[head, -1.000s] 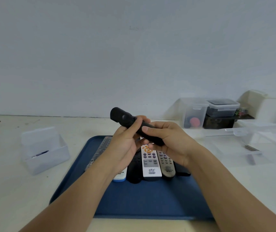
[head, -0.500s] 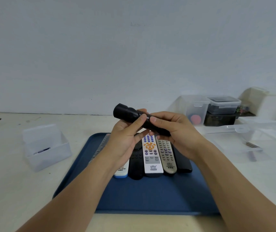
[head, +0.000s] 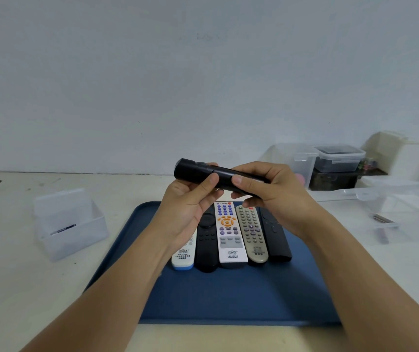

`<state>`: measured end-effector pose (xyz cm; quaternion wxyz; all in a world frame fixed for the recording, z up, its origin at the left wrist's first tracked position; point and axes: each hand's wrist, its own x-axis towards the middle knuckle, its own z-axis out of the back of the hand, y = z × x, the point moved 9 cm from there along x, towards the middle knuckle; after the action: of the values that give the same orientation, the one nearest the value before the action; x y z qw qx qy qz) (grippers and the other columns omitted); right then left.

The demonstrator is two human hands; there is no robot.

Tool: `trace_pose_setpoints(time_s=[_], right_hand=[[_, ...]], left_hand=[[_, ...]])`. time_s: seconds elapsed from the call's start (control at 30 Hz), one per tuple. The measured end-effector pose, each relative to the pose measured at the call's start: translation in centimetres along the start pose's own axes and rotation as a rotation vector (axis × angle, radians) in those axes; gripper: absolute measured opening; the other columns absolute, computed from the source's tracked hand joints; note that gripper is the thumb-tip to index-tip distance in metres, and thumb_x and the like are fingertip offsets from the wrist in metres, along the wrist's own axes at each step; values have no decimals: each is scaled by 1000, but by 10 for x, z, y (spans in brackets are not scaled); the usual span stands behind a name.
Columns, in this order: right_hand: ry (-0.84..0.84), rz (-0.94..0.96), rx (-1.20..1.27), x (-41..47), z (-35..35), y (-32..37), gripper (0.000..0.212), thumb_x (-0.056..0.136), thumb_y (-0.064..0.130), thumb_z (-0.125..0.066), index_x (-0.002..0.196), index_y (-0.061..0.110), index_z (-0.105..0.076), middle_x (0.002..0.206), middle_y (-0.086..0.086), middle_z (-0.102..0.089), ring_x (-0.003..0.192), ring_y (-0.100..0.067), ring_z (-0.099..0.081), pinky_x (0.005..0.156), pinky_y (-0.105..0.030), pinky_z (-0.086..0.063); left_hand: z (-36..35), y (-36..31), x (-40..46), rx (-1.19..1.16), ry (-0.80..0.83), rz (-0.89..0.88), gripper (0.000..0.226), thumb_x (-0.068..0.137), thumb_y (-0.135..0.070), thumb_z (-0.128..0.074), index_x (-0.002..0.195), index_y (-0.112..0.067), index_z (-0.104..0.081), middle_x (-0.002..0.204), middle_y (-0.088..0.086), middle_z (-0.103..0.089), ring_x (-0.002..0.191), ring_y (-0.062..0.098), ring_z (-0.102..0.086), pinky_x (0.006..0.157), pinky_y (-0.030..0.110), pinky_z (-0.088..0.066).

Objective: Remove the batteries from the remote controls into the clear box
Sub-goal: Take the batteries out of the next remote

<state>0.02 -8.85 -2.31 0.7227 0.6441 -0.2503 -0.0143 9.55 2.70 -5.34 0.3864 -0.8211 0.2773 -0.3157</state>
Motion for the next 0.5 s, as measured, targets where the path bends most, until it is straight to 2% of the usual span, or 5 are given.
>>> trace_pose_setpoints(time_s=[0.27, 0.43, 0.5], right_hand=[[-21, -56, 28, 0, 1, -5, 17, 84, 19, -77, 98, 10, -77, 93, -13, -76, 80, -22, -74, 61, -22, -56], [-64, -91, -105, -1, 3, -7, 17, 84, 34, -78, 93, 20, -78, 79, 4, -73, 59, -10, -62, 47, -18, -45], [-64, -100, -110, -1, 2, -8, 18, 84, 36, -77, 93, 21, -78, 77, 7, -71, 56, -9, -60, 44, -18, -43]], left_hand=[[-2, -1, -1, 4, 14, 14, 19, 83, -16, -73, 99, -20, -81, 115, 10, -75, 114, 22, -69, 86, 26, -57], [0, -1, -1, -2, -7, 28, 17, 81, -18, -73, 95, -20, -82, 111, 8, -76, 111, 21, -71, 84, 26, -58], [0, -1, -1, -6, -13, 33, 16, 81, -18, -73, 94, -20, -82, 110, 7, -76, 109, 20, -72, 83, 26, -58]])
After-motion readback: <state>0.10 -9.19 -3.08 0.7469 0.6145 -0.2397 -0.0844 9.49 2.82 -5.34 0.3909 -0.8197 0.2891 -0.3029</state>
